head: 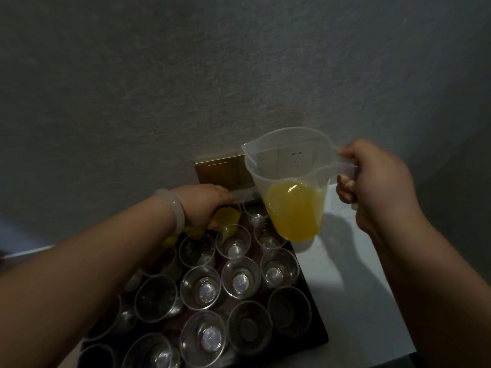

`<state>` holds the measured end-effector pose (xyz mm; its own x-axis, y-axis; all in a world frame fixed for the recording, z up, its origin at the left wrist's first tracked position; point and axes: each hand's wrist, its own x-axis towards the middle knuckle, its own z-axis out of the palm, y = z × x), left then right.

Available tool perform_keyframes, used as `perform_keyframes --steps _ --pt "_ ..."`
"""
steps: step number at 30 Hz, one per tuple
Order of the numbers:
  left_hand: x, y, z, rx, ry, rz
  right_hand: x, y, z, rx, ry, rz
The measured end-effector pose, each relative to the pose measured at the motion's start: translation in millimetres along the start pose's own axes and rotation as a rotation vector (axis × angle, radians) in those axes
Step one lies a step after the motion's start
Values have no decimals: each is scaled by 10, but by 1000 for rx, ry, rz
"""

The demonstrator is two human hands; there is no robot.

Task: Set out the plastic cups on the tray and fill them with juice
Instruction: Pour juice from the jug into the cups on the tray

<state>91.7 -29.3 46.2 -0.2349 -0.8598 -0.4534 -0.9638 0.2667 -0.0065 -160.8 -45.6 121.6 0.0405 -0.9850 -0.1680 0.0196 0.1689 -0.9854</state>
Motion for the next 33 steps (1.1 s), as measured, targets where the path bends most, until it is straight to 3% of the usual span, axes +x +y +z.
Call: perform_keyframes --steps 5,12,21,33 --pt "-39 59 -71 -32 53 -22 5 24 -13 3 -1 -1" --pt "36 212 -167 -75 314 -48 85 39 -134 42 55 14" --pt "323 371 -130 -87 172 -44 209 89 -258 79 109 22" --pt "443 514 -104 -128 110 -42 385 227 -399 18 132 34"
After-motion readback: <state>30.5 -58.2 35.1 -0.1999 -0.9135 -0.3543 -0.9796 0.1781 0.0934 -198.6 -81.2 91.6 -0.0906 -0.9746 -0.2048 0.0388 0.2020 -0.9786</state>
